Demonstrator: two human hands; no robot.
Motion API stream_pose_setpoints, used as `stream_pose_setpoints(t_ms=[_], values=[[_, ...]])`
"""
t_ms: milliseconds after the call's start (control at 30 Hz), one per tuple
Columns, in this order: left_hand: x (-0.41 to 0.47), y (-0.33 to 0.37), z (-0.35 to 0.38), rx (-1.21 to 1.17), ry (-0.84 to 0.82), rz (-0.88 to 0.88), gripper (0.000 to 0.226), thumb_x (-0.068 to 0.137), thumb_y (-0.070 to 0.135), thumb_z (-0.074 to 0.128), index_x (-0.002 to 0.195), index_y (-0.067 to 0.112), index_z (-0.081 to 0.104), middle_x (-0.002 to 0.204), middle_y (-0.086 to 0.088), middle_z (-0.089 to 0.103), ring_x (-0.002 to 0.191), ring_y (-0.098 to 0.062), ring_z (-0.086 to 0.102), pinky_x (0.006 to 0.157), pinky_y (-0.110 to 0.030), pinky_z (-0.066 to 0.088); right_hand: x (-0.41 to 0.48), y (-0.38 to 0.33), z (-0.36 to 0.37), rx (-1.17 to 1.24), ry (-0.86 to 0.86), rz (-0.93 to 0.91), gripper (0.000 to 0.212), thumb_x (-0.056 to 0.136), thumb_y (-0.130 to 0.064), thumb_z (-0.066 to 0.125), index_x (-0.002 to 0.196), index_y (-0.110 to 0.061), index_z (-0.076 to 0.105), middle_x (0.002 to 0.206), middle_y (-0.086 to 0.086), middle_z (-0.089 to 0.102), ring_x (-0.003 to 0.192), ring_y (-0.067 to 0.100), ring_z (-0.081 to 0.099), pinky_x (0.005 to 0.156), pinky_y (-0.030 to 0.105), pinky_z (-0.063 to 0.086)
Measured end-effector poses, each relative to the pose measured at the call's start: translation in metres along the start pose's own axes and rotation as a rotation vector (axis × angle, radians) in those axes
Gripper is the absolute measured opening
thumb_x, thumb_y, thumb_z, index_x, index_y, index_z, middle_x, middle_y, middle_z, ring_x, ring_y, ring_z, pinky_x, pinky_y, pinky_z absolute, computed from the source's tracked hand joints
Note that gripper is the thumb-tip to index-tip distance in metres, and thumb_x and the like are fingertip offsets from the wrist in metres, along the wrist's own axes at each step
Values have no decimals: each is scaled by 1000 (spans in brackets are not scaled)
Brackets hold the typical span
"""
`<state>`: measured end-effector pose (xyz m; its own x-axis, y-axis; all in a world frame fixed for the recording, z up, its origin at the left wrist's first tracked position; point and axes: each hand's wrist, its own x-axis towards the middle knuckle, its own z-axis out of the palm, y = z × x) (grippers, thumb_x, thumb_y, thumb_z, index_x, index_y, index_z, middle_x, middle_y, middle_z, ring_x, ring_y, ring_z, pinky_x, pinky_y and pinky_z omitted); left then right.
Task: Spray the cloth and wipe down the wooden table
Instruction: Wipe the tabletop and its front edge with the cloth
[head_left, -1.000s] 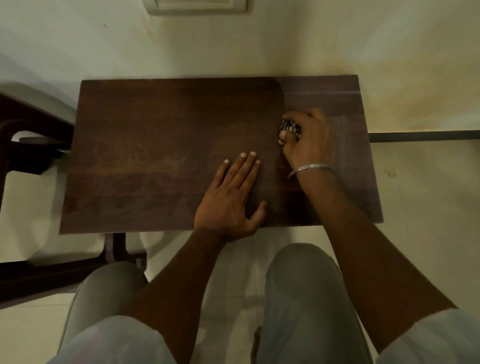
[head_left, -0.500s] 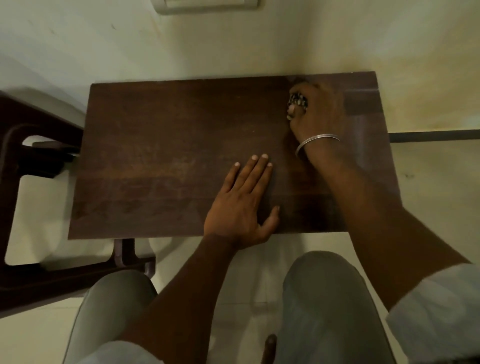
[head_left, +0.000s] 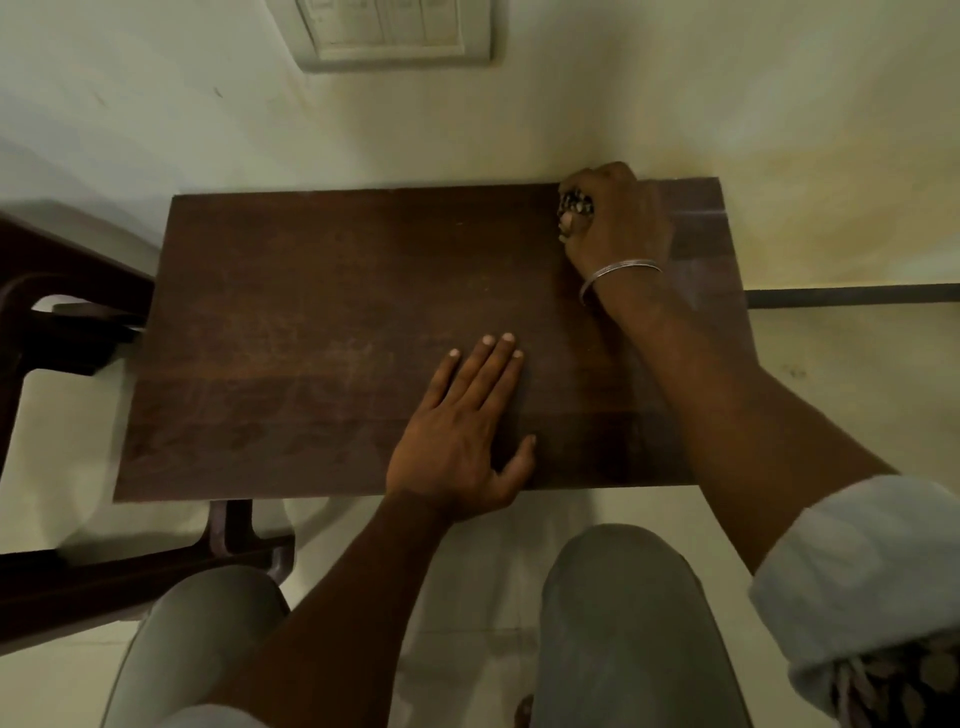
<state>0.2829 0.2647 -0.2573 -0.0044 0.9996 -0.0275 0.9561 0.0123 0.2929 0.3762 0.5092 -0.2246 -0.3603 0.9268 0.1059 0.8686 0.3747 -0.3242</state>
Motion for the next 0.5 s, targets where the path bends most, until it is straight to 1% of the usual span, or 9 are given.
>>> stream_pose_setpoints(t_ms=[100, 233, 367, 500], values=[[-1, 0, 0, 6, 0, 4, 82, 96, 58, 38, 162, 13, 17, 171, -3, 9, 157, -12, -1, 128, -41, 4, 13, -4, -2, -16, 15, 49, 37, 84, -16, 60, 119, -27, 61, 126, 5, 53, 114, 34, 48, 72, 31, 37], [0, 1, 0, -7, 13, 3, 82, 96, 57, 38, 161, 13, 19, 170, -3, 10, 157, -13, 0, 129, -40, 4, 4, 1, -5, -11, 9, 64, 38, 84, -15, 60, 121, -24, 61, 126, 8, 54, 113, 35, 50, 75, 32, 41], [-1, -1, 0, -26, 27, 5, 82, 95, 56, 40, 161, 12, 21, 170, -3, 11, 157, -13, 2, 128, -41, 6, -15, 10, -1, 51, 73, 48, 40, 81, -15, 63, 118, -29, 63, 124, 4, 56, 110, 33, 51, 73, 30, 39], [-1, -1, 1, -10, 15, 6, 82, 96, 57, 40, 161, 13, 20, 170, -3, 10, 157, -12, 0, 128, -41, 5, 14, 11, -3, 32, 42, 52, 38, 81, -16, 59, 118, -26, 62, 125, 8, 56, 113, 36, 50, 81, 35, 45]])
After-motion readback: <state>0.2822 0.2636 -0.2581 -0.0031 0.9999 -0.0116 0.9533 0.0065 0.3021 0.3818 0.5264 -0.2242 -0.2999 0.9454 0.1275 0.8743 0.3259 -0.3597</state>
